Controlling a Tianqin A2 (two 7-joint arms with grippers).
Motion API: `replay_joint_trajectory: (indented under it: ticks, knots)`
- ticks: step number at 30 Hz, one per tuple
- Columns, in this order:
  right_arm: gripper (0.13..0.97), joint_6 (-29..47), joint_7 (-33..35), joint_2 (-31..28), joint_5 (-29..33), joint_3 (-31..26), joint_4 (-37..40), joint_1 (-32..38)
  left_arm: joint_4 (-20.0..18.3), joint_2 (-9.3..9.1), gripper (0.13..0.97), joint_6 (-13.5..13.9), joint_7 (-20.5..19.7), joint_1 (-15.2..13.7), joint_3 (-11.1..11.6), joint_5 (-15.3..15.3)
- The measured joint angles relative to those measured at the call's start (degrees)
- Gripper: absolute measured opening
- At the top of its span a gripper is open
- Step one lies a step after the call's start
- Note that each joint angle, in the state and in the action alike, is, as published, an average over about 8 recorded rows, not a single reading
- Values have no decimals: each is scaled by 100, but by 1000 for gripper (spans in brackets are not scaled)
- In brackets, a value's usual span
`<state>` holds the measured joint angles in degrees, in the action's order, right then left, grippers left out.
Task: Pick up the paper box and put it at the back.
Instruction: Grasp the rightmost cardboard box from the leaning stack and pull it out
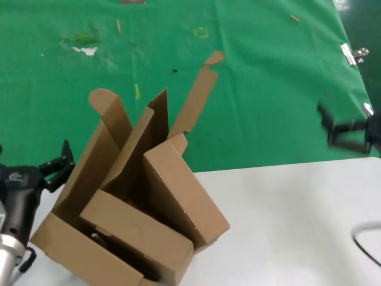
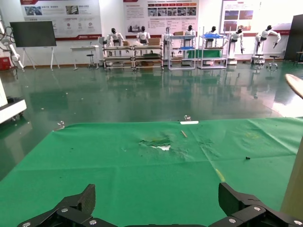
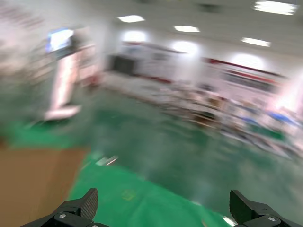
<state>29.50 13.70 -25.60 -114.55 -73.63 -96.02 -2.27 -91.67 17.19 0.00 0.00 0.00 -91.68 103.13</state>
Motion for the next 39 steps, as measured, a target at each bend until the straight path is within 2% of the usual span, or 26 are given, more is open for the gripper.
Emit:
replay_joint_trajectory:
  ticks: [3,8,16,17,22,24,28,30,34,39]
  knots:
    - [966,887,881,-501,-36,98,165,-233,0,0,928,0,0,0,0,0]
    - [966,2299,2299,-1116,175,-190,737,-550,0,0,928,0,0,0,0,-1]
    - [966,4189,4329,-1145,70,-744,1584,-534,0,0,928,0,0,0,0,-1]
    - [966,4313,4488,-1113,47,-806,1654,-494,0,0,878,0,0,0,0,-1]
    - [966,4551,4846,-953,-17,-1118,1868,-253,0,0,627,0,0,0,0,0]
    - [925,4552,4870,-890,-23,-1225,1899,-154,0,0,527,0,0,0,0,0]
    - [843,4476,4849,-770,-24,-1393,1908,18,0,0,527,0,-1,0,0,0]
    - [802,4417,4823,-711,-27,-1452,1910,94,0,0,478,0,-1,0,0,0]
    - [802,4277,4758,-588,-51,-1527,1938,220,0,0,381,0,-2,0,0,-1]
    - [690,4079,4682,-433,-92,-1558,2001,309,0,0,301,0,-3,0,0,-1]
